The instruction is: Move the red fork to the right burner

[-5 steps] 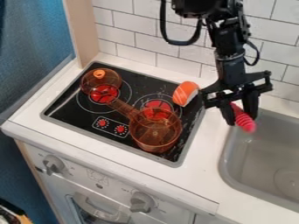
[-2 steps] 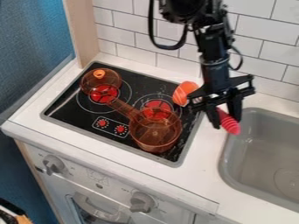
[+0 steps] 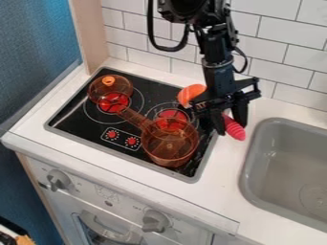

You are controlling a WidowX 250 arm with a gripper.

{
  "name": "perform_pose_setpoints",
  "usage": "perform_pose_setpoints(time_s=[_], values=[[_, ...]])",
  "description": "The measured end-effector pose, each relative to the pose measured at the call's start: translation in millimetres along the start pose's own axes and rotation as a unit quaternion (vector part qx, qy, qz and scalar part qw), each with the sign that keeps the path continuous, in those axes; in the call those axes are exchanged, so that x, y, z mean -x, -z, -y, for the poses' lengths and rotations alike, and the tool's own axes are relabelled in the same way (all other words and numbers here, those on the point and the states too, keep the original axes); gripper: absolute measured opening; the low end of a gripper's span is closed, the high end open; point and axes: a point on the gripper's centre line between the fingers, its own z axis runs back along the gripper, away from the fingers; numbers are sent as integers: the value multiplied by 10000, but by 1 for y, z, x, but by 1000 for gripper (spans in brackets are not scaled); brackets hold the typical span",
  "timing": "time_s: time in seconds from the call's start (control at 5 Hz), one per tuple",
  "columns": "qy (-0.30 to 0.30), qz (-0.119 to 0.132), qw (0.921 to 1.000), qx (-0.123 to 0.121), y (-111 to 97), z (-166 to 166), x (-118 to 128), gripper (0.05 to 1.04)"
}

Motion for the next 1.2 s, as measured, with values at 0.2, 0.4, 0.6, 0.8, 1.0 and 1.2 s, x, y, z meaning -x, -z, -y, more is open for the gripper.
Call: perform_pose_setpoints(time_s=[0.2, 0.4, 0.6, 0.8, 1.0, 1.2], values=[[-158, 186, 9996, 129, -12, -6, -10, 457], [-201, 246, 9994, 143, -14, -6, -14, 457], [-284, 409, 9986, 170, -19, -4, -22, 457], [-447, 434, 9980, 126, -16, -9, -32, 457], [-548, 473, 9973, 88, -12, -10, -42, 457], [-746, 496, 9960, 42, -13, -18, -51, 457]])
